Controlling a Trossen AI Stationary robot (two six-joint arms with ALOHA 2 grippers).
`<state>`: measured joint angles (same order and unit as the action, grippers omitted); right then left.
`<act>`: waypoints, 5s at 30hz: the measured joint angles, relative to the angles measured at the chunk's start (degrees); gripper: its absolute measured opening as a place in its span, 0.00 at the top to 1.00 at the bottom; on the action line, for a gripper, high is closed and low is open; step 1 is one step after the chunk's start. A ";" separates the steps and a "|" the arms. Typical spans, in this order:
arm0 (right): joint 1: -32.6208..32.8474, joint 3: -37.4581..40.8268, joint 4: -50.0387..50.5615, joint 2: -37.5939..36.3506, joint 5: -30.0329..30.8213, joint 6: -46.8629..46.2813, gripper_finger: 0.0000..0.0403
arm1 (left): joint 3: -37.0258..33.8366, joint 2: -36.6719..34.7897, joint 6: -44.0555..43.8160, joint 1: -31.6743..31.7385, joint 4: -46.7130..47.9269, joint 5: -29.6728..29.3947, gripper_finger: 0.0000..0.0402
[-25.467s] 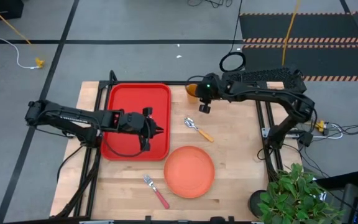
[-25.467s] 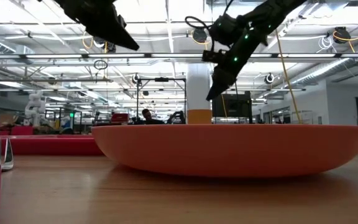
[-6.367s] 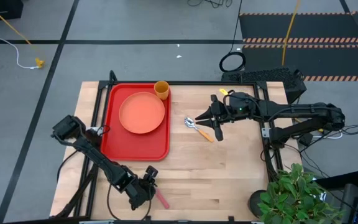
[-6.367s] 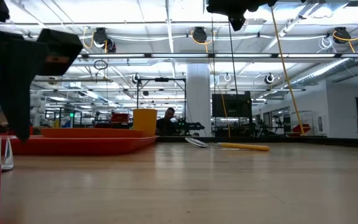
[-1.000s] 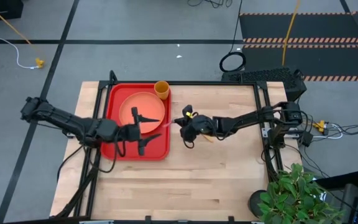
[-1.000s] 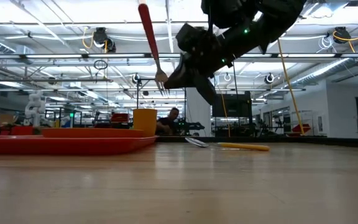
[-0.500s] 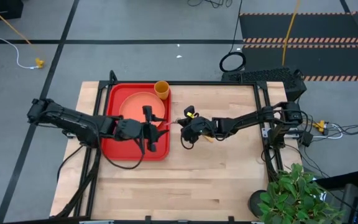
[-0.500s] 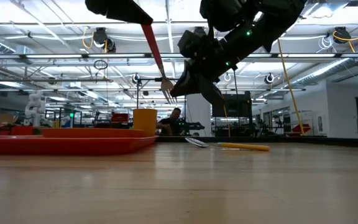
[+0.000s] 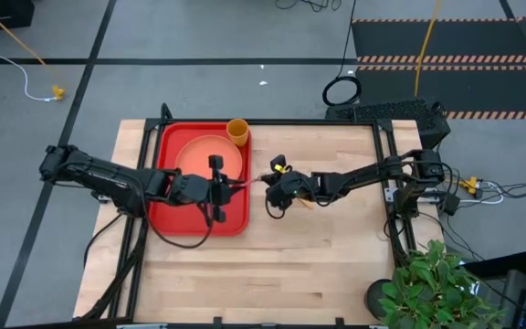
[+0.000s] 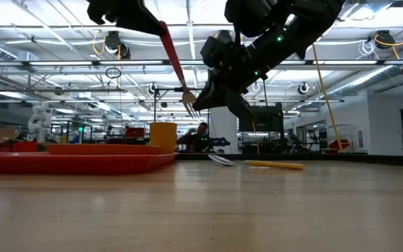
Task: Pick and place plate/cup/fork/spoon on tray
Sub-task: Put the pink fork on the red serving tray at the bottom of the orange plate
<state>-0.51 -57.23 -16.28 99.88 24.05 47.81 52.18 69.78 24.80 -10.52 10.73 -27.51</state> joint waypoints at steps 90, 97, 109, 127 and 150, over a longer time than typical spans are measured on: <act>3.39 0.00 -15.32 -11.45 -48.23 -8.48 0.99 | -31.78 -37.18 28.26 -7.31 -32.50 35.44 0.94; 3.46 0.00 -15.02 -11.45 -47.87 -10.56 0.89 | -31.78 -36.09 28.13 -6.26 -33.69 35.83 0.94; 3.65 0.02 -14.16 -11.51 -48.19 -8.89 0.99 | -31.78 -31.03 24.61 -4.10 -39.94 34.23 0.91; 3.85 0.02 -10.93 -11.50 -34.77 -5.28 1.00 | -31.78 -33.11 12.72 -4.30 -33.71 6.85 0.52; 5.33 -0.79 -7.01 -10.10 -21.10 7.22 1.00 | -18.27 -43.96 -29.59 -6.91 3.93 -3.19 0.46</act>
<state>4.82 -58.02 -23.29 89.78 2.95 55.03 33.91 25.83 -4.79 -17.43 14.66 -30.70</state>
